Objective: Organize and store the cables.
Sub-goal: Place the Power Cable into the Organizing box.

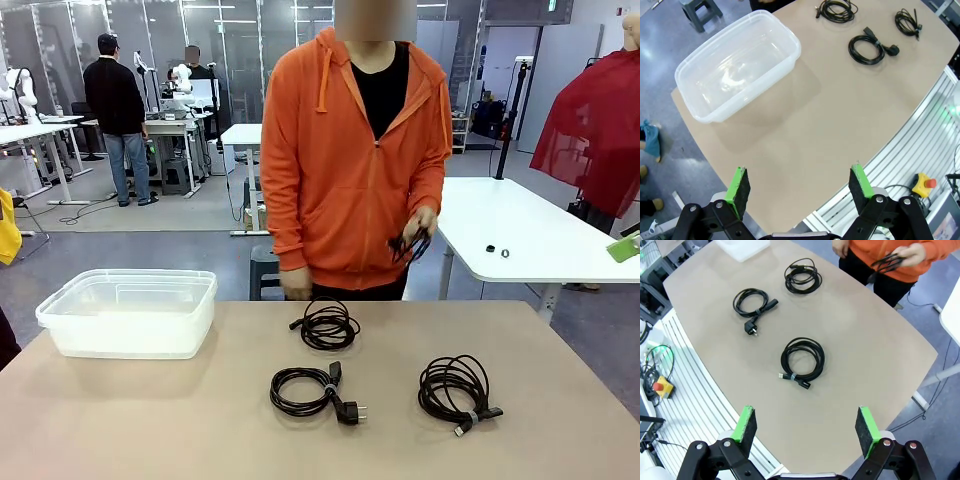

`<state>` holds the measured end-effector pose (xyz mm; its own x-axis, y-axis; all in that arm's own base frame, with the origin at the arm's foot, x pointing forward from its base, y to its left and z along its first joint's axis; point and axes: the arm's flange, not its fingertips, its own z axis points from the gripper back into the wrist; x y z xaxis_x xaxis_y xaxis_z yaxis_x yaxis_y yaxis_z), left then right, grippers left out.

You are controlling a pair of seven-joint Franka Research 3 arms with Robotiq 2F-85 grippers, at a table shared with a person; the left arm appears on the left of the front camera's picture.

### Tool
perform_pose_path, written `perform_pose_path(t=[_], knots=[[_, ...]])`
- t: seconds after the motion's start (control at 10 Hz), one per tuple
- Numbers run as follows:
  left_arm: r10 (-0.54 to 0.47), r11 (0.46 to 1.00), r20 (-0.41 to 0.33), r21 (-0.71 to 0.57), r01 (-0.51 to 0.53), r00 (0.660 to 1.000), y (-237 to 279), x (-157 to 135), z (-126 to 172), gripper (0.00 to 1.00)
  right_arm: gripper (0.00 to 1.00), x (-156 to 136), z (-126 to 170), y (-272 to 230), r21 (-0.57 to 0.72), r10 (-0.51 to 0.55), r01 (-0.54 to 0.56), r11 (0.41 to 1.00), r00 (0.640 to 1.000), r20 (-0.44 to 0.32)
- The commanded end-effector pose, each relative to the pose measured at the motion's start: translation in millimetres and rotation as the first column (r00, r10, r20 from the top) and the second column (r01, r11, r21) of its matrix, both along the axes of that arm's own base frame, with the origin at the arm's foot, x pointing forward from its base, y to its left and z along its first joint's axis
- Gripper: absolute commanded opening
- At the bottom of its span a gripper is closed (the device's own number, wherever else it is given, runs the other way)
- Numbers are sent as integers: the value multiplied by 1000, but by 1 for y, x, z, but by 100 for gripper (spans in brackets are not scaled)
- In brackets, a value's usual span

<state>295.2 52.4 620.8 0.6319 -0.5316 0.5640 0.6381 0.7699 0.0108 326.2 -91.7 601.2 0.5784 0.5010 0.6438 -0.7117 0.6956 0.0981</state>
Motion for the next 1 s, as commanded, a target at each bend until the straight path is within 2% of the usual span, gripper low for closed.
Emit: perform_pose_path(t=[0.0, 0.9], knots=[[-3, 1000, -1, 0, 3, 1000, -1, 0, 0, 100, 100, 0, -1, 0, 2, 14, -14, 1000, 1000, 3], [-3, 1000, -1, 0, 3, 1000, -1, 0, 0, 100, 100, 0, -1, 0, 2, 14, -14, 1000, 1000, 3]])
